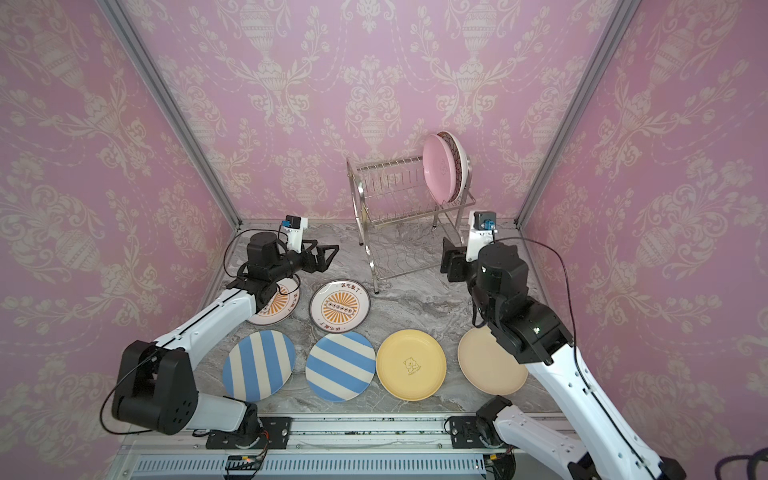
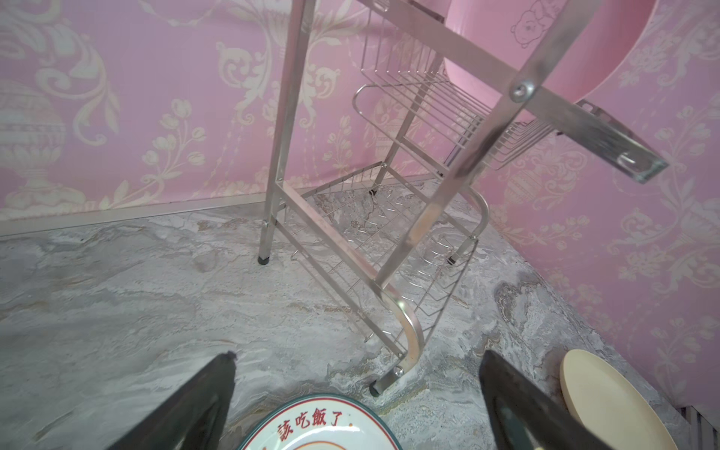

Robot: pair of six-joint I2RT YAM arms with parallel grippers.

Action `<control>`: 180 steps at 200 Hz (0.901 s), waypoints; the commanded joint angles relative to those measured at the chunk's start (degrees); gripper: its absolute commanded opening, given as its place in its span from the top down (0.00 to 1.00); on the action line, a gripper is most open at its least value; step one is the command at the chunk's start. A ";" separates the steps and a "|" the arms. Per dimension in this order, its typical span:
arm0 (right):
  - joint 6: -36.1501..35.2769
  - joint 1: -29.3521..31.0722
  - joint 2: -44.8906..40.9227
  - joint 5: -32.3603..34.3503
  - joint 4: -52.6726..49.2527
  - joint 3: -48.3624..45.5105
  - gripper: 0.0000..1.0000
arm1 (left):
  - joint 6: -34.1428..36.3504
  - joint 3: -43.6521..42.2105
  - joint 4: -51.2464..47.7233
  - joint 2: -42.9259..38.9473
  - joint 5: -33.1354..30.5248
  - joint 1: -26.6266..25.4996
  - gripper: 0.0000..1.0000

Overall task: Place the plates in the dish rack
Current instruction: 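Move the right gripper back down toward the large sunburst plate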

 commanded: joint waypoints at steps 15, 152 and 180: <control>24.94 9.18 -4.16 -8.35 3.11 -23.06 0.26 | -2.00 -2.31 -6.91 -4.28 -5.50 0.73 0.01; 38.56 23.89 25.90 -4.69 37.12 -33.39 0.25 | -6.48 -12.97 -1.92 -0.95 -1.33 4.70 0.01; 39.75 20.04 34.17 -13.42 49.08 -30.91 0.28 | -4.80 -14.77 -3.21 -0.99 -2.42 4.73 0.01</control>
